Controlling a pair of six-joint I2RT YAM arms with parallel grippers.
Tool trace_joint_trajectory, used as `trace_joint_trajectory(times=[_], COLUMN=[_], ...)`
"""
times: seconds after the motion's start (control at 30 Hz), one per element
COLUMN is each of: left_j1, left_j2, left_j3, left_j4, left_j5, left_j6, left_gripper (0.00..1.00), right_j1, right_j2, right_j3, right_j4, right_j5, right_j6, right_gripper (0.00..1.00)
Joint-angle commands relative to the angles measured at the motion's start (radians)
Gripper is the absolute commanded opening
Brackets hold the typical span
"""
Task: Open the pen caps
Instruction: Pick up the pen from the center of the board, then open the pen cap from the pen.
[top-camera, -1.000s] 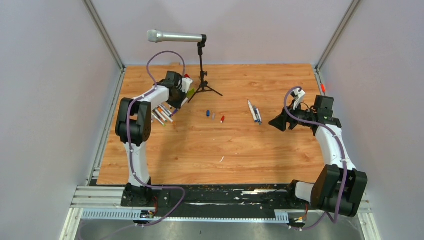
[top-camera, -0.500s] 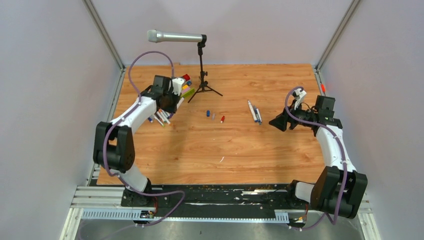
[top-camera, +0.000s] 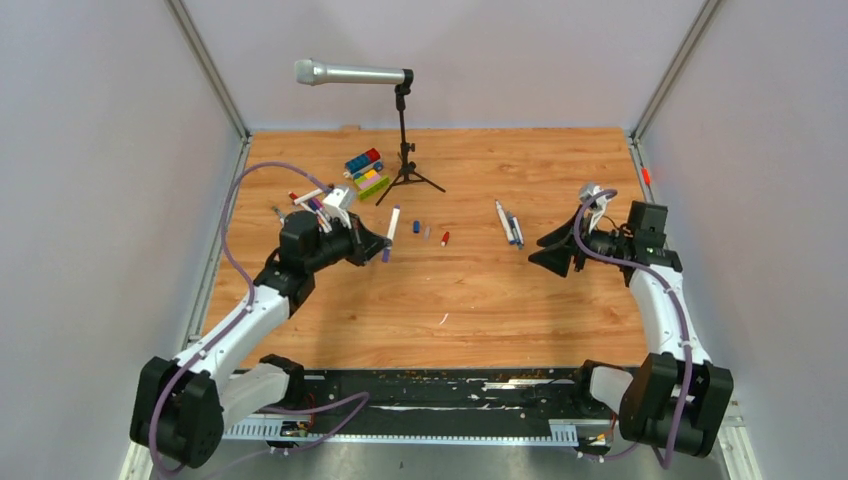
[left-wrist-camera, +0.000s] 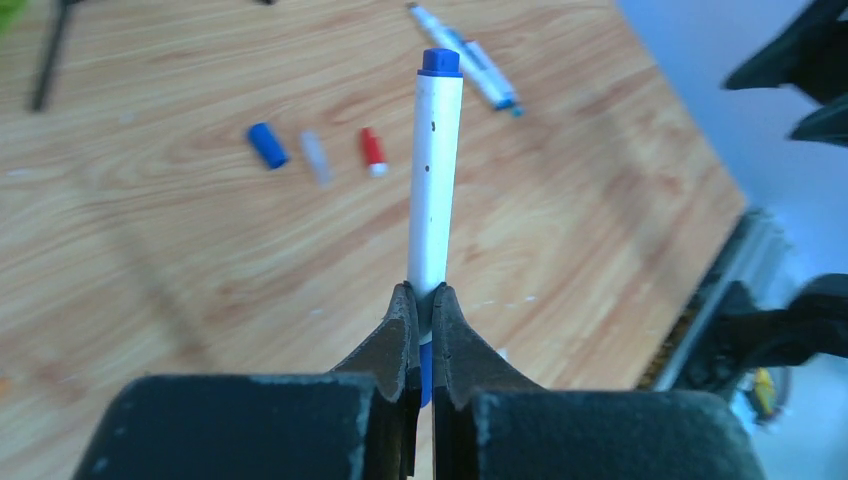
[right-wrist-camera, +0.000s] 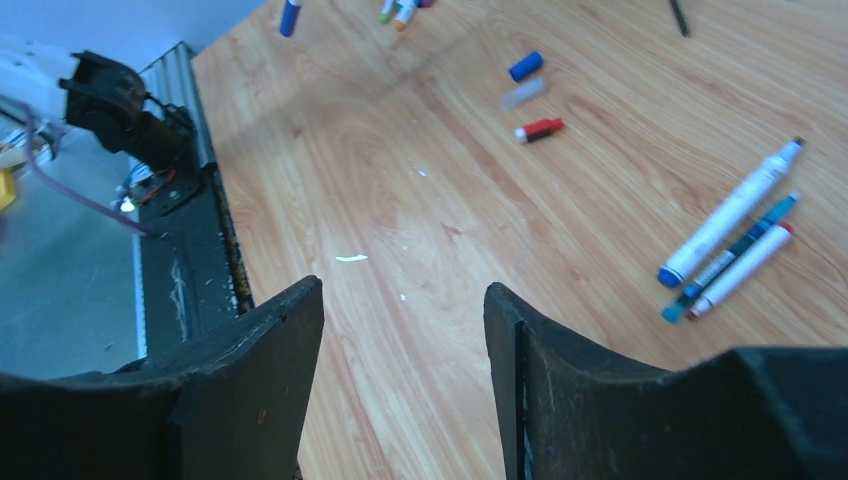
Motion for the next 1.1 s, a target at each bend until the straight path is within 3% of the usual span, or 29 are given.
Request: trace_joint_trajectory(times=[0.0, 0.13, 0.3, 0.5, 0.7, 1.07], left_j1=[-0.135, -0.310, -0.451, -0.550, -0.623, -0.669], left_j2=[-0.064, -0.058, -0.007, 0.107, 0.216, 0.321], left_j3=[-0.075, -0.107, -0.129, -0.090, -0.048, -0.011], left_j4=[0.347, 0.437, 0.582, 0.691, 0.757, 0.826], left_j5=[-0.018, -0.151, -0.298, -0.364, -0.394, -0.391], left_j6=[-0.271, -0.323, -0.373, -0.411, -0.432, -0.465], left_gripper=[0.00, 0.00, 0.00, 0.00, 0.00, 0.00], right_j1=[0.069, 0.199, 0.352, 0.426, 0.467, 0.489], right_j2=[-0.061, -0.078, -0.033, 0.016, 0.019, 0.019], right_j3=[-0.015, 0.036, 0.139, 0.118, 0.067, -0.022], right_j4=[0.064, 0.021, 0.024, 0.309, 0.436, 0.540], right_j5=[-0.155, -0.113, -0.015, 0.048, 0.145, 0.220], right_j6=[-0.031, 0.005, 0.224, 0.672, 0.906, 0.961], right_gripper=[0.61, 0.63, 0.63, 0.63, 0.63, 0.60])
